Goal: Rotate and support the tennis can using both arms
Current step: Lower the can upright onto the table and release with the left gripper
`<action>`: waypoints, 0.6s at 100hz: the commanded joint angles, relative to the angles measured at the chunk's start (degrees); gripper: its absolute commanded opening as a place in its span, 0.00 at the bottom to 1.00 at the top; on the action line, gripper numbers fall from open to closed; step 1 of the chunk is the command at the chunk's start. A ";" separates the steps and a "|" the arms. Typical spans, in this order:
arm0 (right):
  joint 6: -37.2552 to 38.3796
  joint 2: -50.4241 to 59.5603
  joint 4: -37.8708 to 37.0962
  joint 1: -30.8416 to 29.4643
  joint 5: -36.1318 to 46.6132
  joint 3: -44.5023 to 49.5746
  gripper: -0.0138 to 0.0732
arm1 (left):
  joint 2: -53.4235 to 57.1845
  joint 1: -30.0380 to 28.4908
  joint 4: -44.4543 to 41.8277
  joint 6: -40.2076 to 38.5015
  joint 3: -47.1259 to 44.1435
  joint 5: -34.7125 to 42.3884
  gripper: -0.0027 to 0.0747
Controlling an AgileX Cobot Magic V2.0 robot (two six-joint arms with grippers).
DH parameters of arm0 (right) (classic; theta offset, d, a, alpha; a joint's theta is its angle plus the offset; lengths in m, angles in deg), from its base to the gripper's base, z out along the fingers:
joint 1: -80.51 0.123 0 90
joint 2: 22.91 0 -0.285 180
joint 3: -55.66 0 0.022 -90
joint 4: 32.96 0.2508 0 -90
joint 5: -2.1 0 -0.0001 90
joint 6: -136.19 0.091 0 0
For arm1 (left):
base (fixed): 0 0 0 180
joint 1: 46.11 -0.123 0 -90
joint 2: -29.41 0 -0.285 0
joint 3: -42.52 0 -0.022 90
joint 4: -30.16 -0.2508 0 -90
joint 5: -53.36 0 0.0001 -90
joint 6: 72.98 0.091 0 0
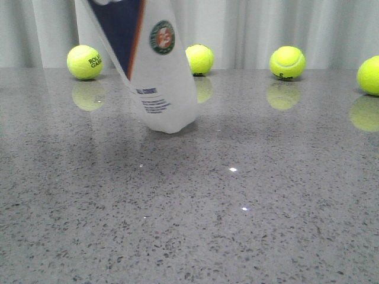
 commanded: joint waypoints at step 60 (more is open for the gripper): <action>-0.42 -0.70 -0.34 0.05 4.29 -1.41 0.09 | -8.50 -2.22 0.29 -1.16 13.02 -0.68 0.67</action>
